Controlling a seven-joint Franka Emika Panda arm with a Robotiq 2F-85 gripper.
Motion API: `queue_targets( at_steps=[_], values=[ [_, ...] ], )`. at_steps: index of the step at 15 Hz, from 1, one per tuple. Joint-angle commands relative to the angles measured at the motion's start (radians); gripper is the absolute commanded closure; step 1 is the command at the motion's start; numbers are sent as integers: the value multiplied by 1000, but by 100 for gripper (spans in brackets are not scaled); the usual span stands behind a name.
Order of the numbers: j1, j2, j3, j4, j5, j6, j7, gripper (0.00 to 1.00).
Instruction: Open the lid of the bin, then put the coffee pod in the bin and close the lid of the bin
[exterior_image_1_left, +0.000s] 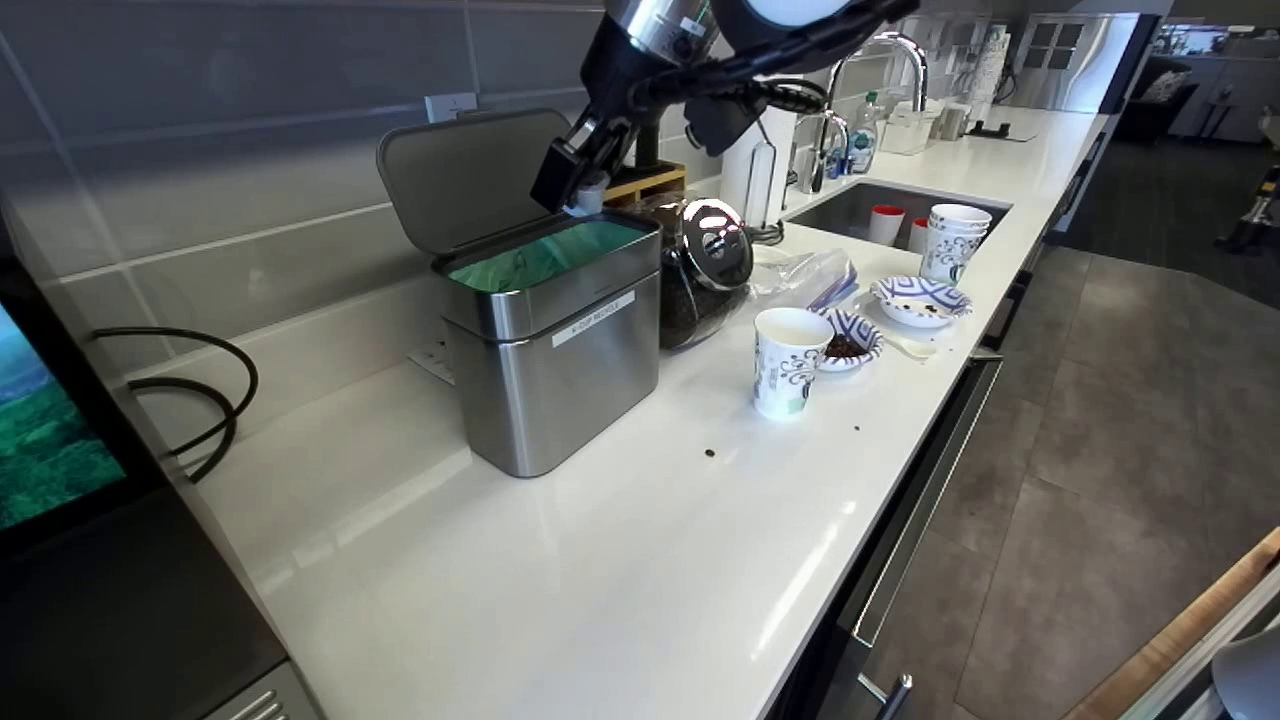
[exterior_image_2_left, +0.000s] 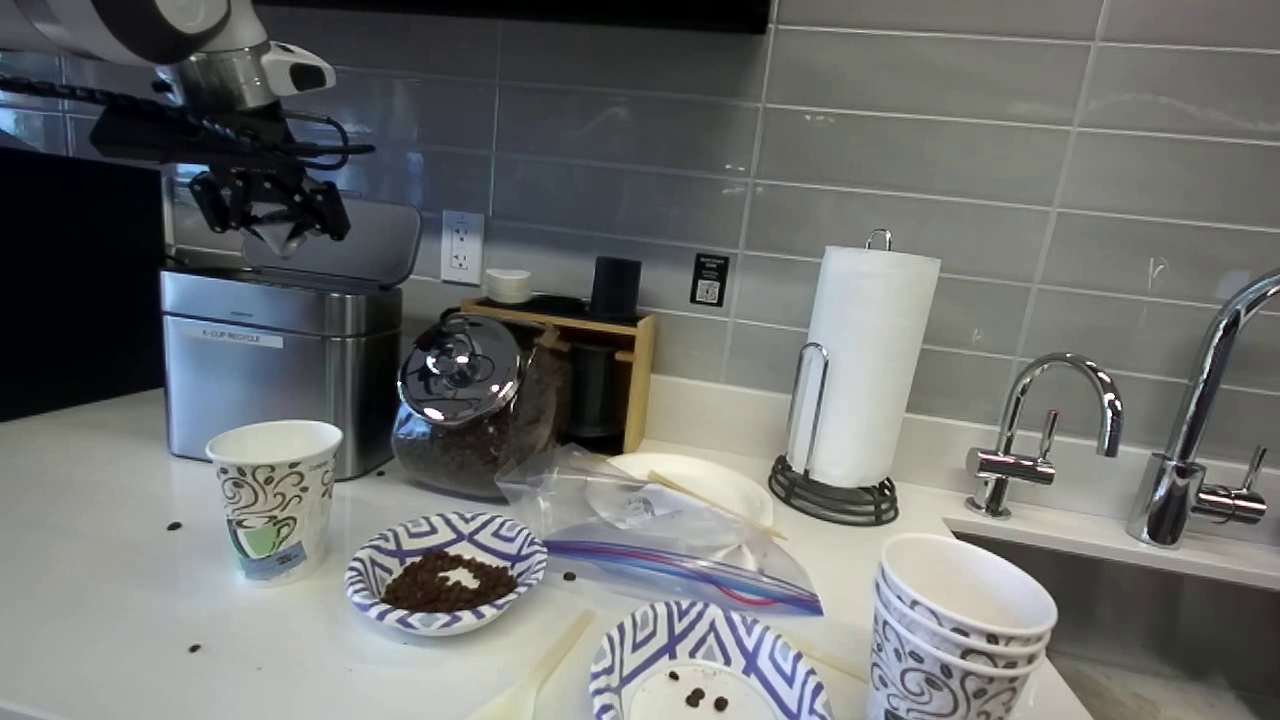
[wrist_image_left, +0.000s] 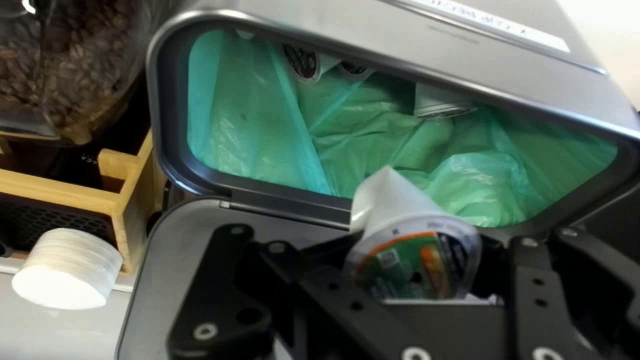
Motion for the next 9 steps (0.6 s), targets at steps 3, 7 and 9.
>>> queue_targets(
  at_steps=[3, 7, 9],
  values=[
    [21, 57, -3, 60, -33, 7, 31, 40],
    [24, 46, 6, 61, -7, -12, 23, 11],
    [23, 37, 14, 59, 10, -22, 17, 0]
  ],
)
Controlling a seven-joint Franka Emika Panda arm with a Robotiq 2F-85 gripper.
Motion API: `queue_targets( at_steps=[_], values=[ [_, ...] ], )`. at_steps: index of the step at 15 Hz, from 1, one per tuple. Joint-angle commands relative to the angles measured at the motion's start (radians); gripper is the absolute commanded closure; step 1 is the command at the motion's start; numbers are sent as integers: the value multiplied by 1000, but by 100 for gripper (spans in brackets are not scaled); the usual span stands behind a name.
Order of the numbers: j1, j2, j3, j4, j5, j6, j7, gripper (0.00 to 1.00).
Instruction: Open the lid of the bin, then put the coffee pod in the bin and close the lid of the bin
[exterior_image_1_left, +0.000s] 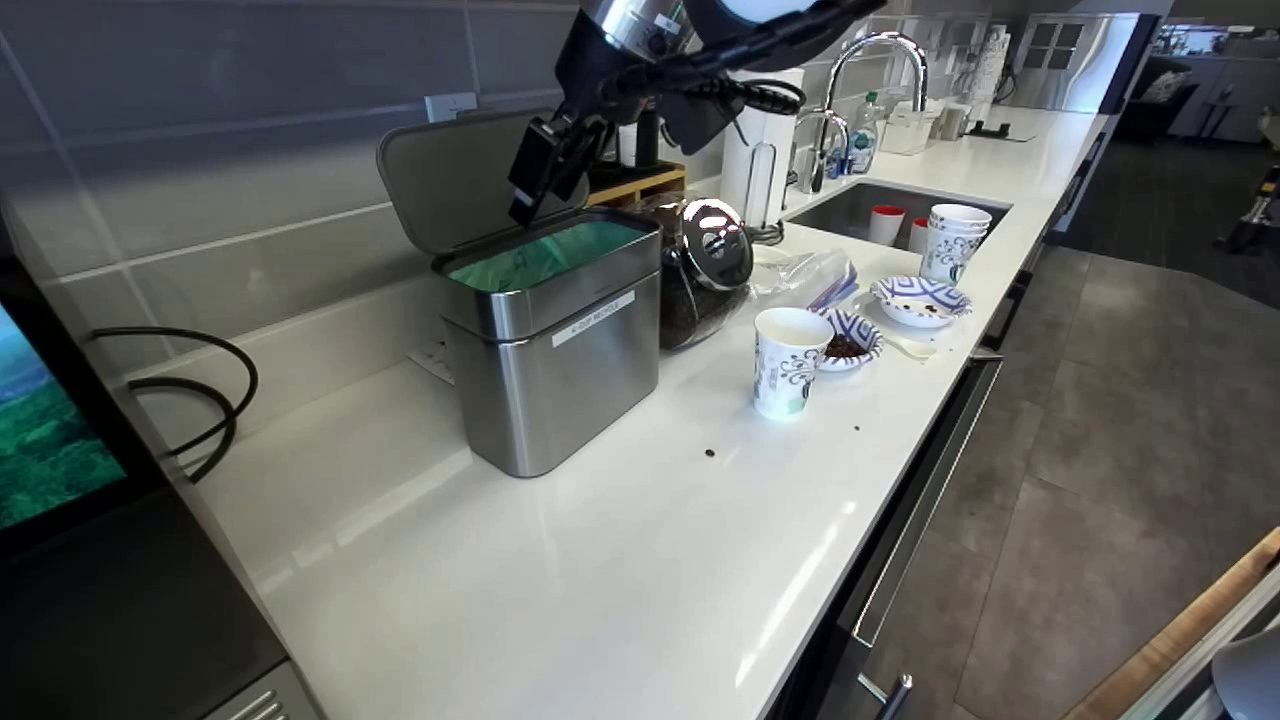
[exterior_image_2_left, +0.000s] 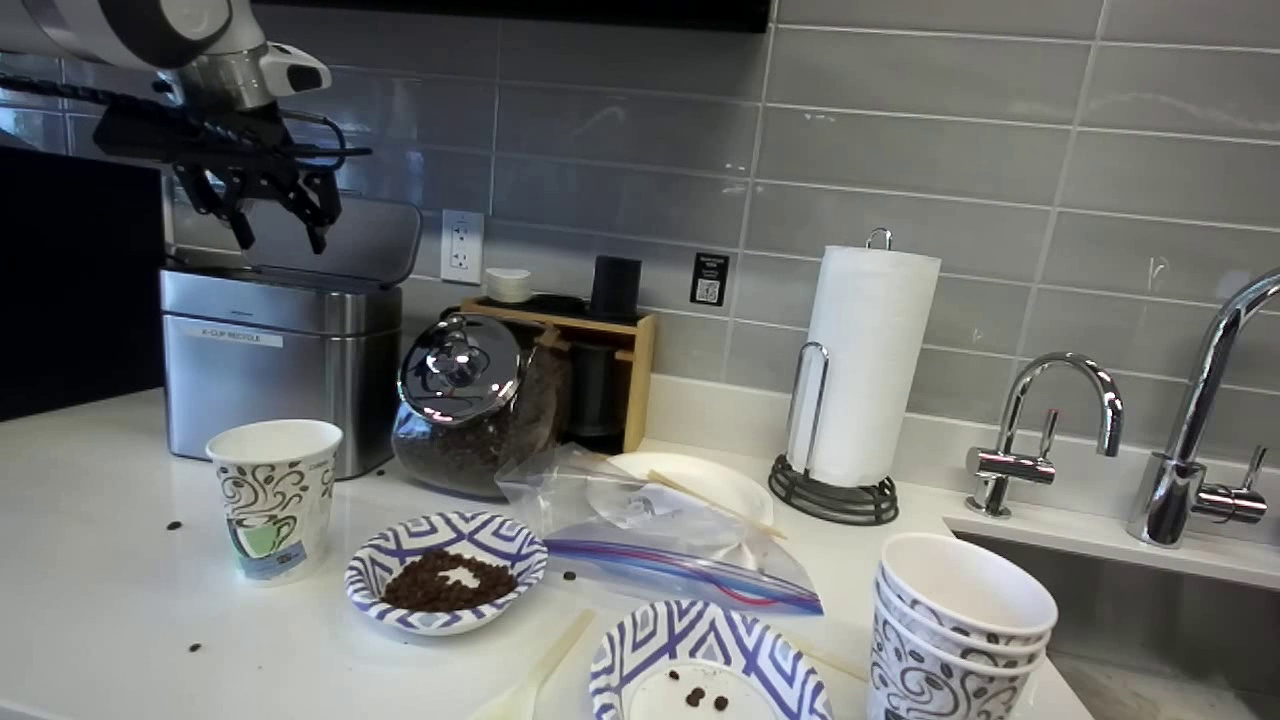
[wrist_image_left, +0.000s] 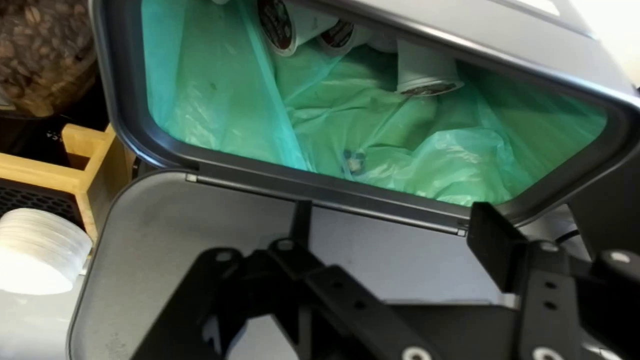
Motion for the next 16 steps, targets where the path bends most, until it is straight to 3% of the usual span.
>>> queue_targets(
  at_steps=[1, 8, 11, 16],
  values=[
    [7, -5, 13, 10, 27, -34, 8, 0],
    [-3, -105, 53, -36, 217, -187, -35, 0],
    [-2, -175, 33, -85, 178, -149, 9, 0],
    [-17, -254, -4, -155, 195, -102, -36, 0]
  ],
)
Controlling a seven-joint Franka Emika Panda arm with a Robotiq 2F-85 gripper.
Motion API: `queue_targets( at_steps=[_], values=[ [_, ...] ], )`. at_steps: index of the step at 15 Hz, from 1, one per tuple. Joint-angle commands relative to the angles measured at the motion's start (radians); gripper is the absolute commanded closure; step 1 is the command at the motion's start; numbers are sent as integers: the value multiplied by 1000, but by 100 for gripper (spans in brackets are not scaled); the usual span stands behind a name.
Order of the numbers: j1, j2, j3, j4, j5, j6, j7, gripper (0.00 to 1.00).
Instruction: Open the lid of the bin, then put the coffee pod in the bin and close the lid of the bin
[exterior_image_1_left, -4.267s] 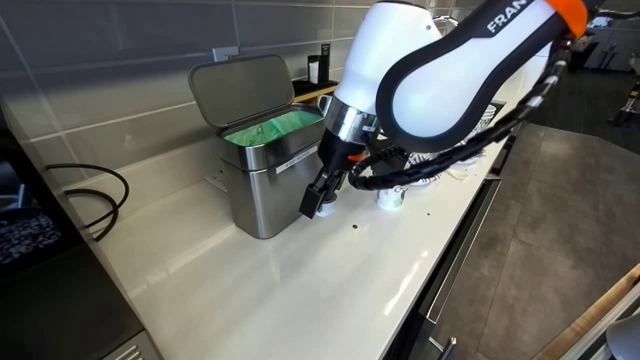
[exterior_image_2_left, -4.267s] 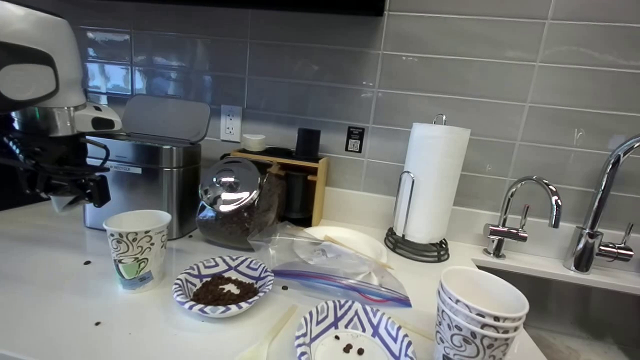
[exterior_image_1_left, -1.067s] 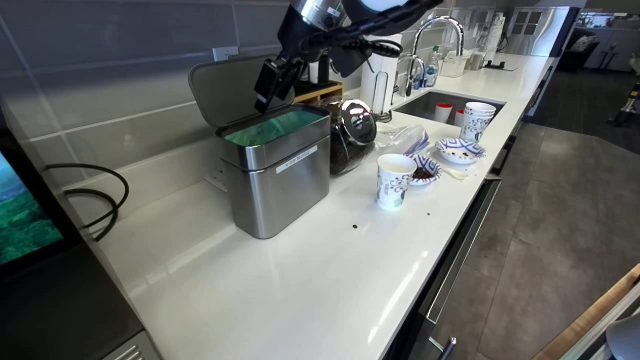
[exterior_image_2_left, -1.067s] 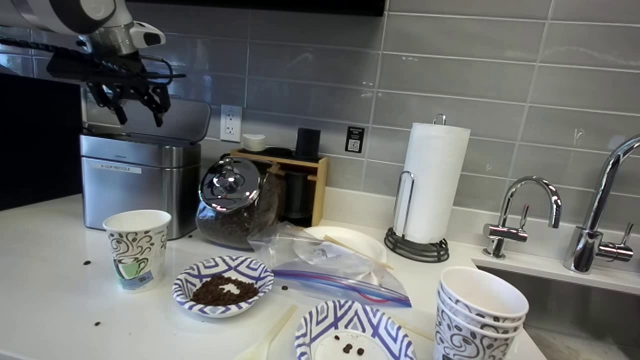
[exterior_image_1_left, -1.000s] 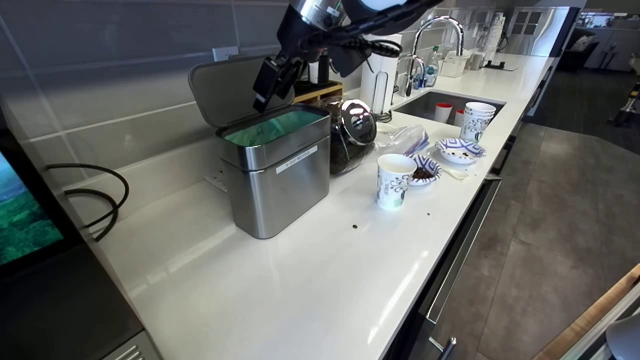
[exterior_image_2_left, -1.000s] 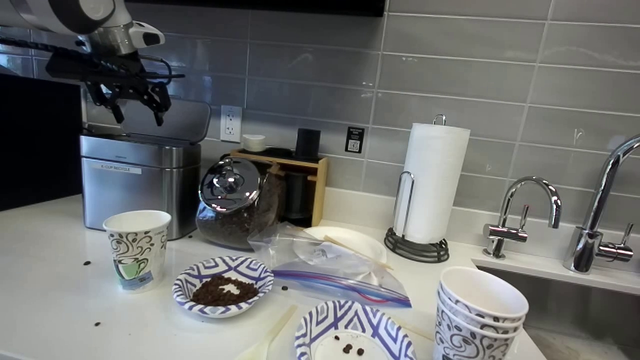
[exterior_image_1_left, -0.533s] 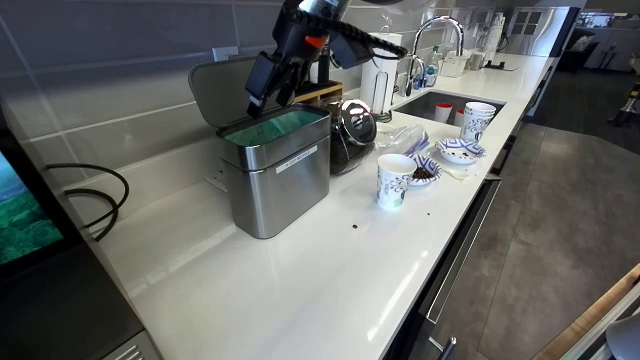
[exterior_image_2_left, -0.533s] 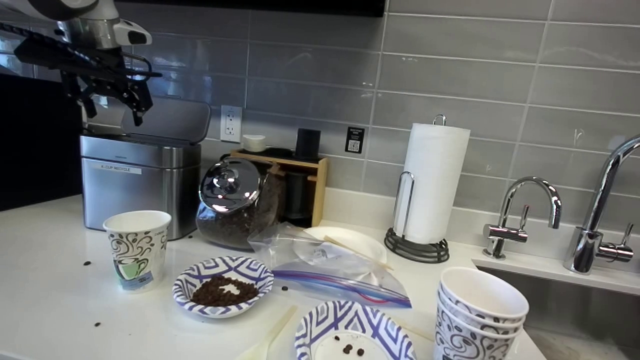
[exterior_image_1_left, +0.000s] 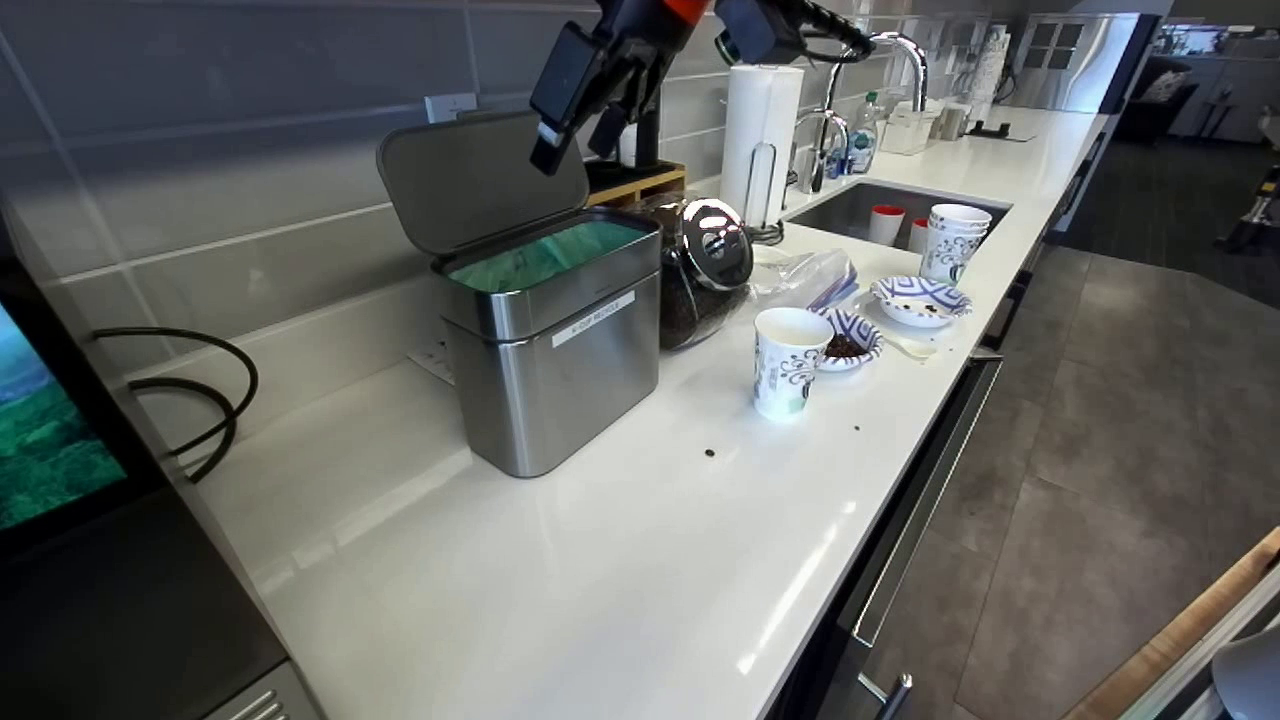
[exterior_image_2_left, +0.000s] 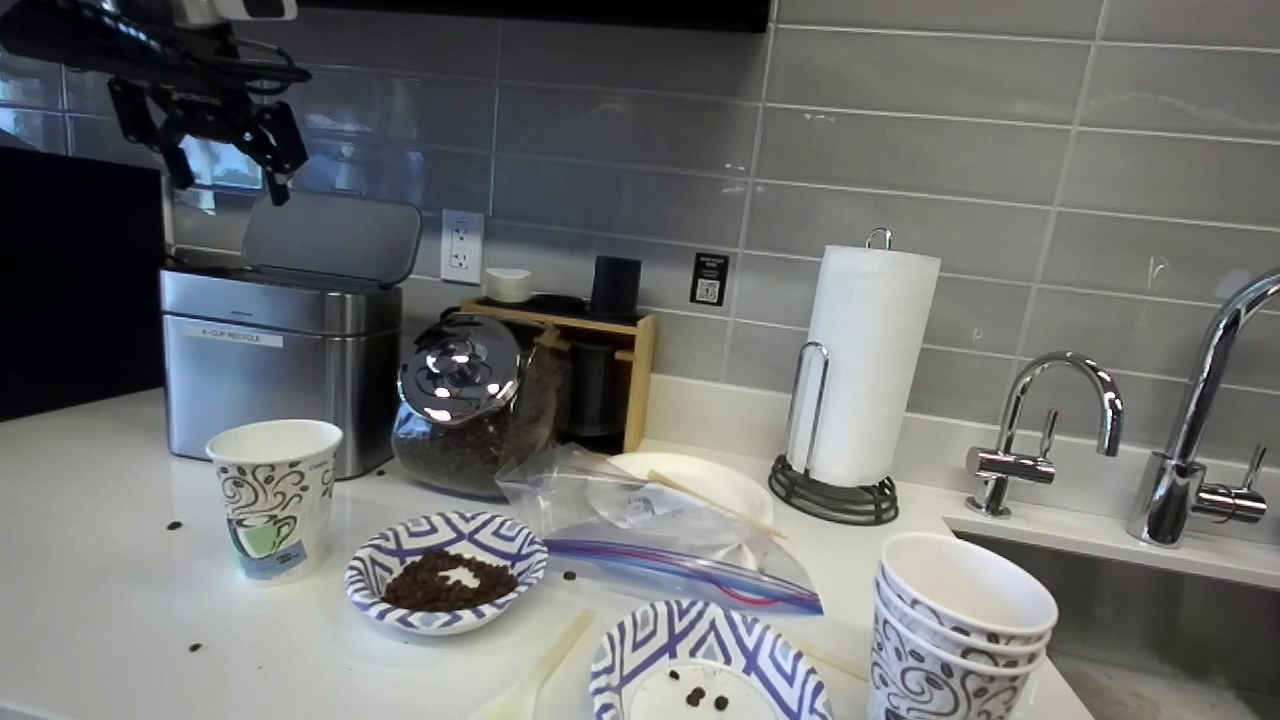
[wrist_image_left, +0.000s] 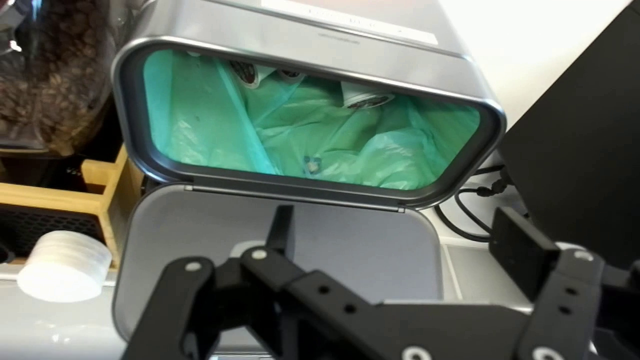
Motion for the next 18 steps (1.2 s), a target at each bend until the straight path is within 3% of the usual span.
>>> queue_targets(
  at_steps=[1, 4, 5, 14, 18],
  values=[
    [-10, -78, -34, -101, 31, 69, -55, 0],
    [-17, -123, -81, -162, 77, 128, -86, 0],
    [-9, -66, -64, -89, 30, 92, -53, 0],
    [-15, -100, -87, -128, 44, 108, -64, 0],
    [38, -92, -167, -102, 313, 81, -335, 0]
  ],
)
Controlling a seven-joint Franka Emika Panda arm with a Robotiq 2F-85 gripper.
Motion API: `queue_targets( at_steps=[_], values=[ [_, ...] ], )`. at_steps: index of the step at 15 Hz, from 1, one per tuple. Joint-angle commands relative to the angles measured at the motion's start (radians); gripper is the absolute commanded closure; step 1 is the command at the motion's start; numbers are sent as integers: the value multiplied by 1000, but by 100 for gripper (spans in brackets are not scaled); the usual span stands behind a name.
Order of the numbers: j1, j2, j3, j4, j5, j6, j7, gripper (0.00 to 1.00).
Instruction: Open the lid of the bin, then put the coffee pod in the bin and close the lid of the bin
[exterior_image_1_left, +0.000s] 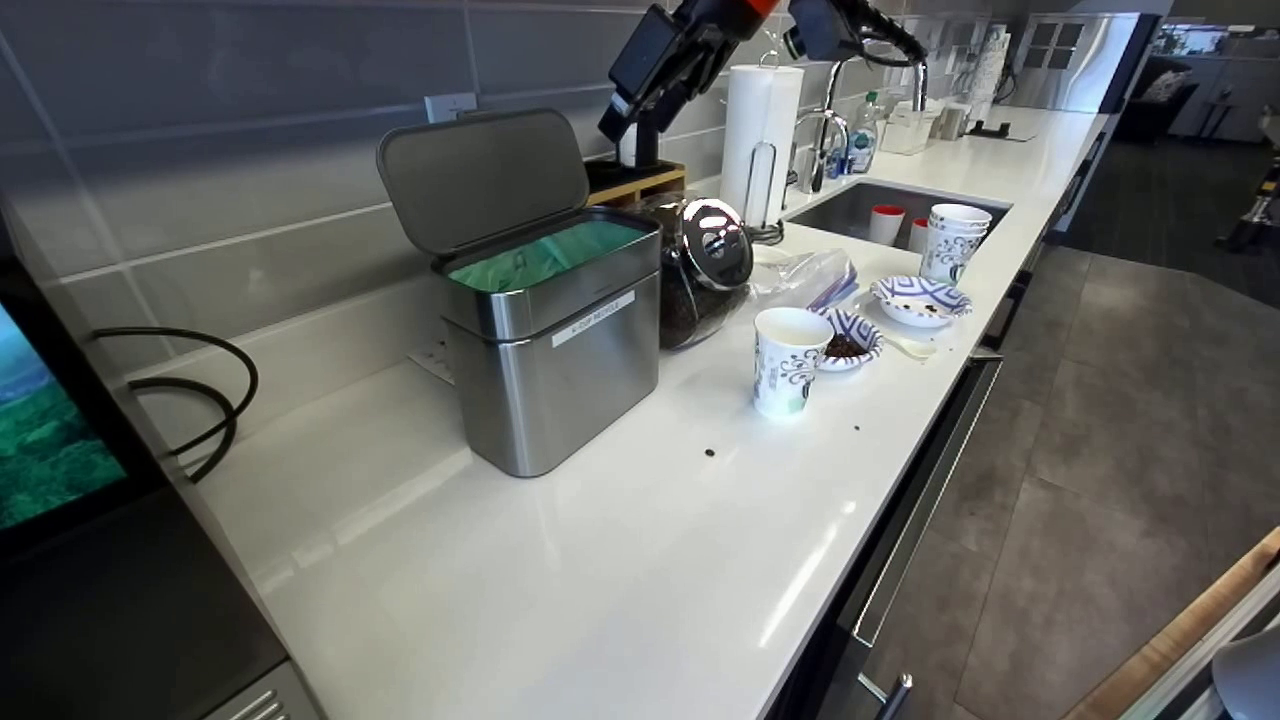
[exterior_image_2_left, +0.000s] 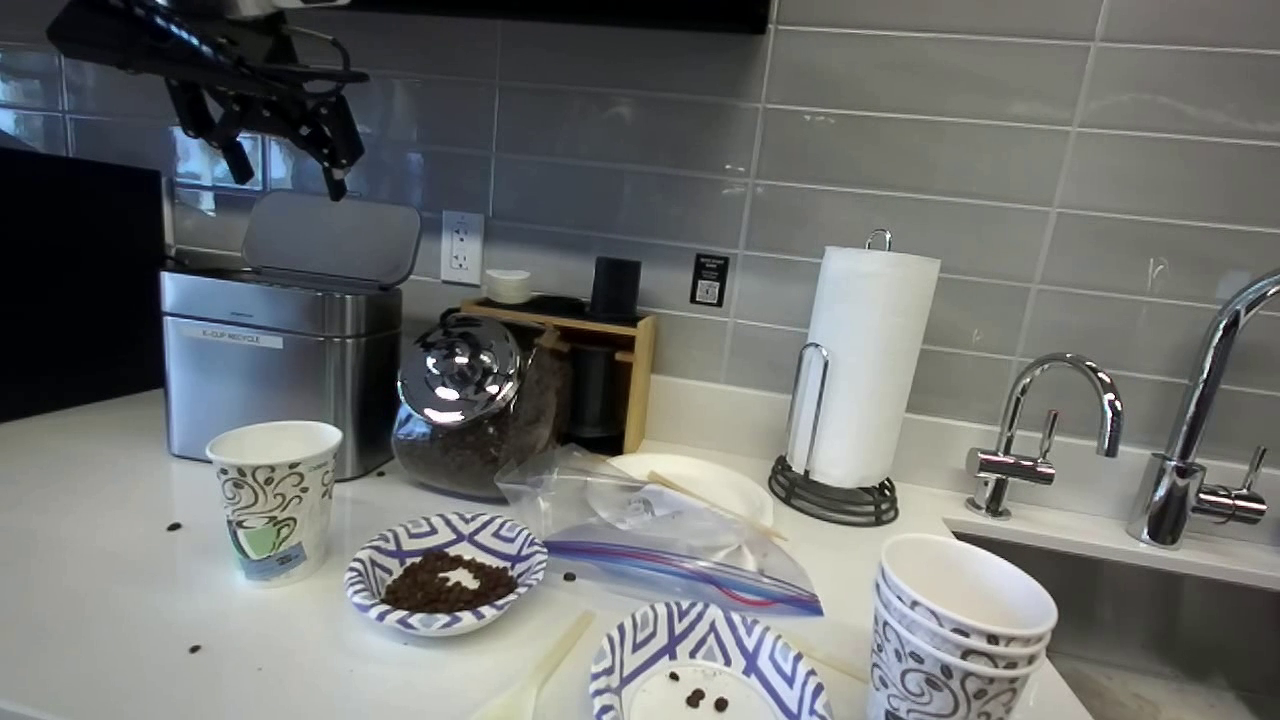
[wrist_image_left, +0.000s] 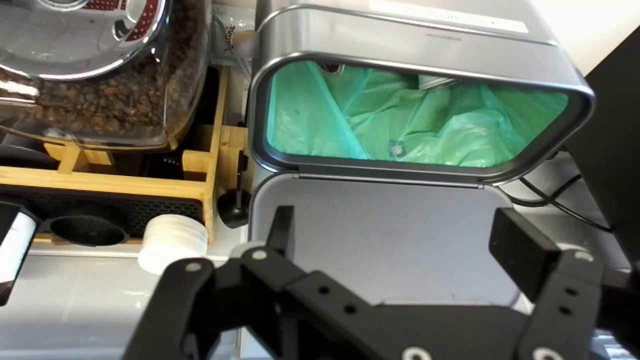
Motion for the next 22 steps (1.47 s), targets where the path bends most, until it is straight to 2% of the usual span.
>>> queue_targets(
  at_steps=[1, 4, 9, 14, 19, 22],
  values=[
    [44, 5, -80, 30, 236, -49, -252, 0],
    [22, 21, -128, 66, 331, -139, -395, 0],
    [-48, 96, -172, 185, 366, -341, -532, 0],
    [-116, 188, -155, 300, 422, -445, -699, 0],
    [-173, 275, -127, 394, 542, -506, -944, 0],
    [-200, 335, -111, 467, 561, -591, -1023, 0]
  ],
)
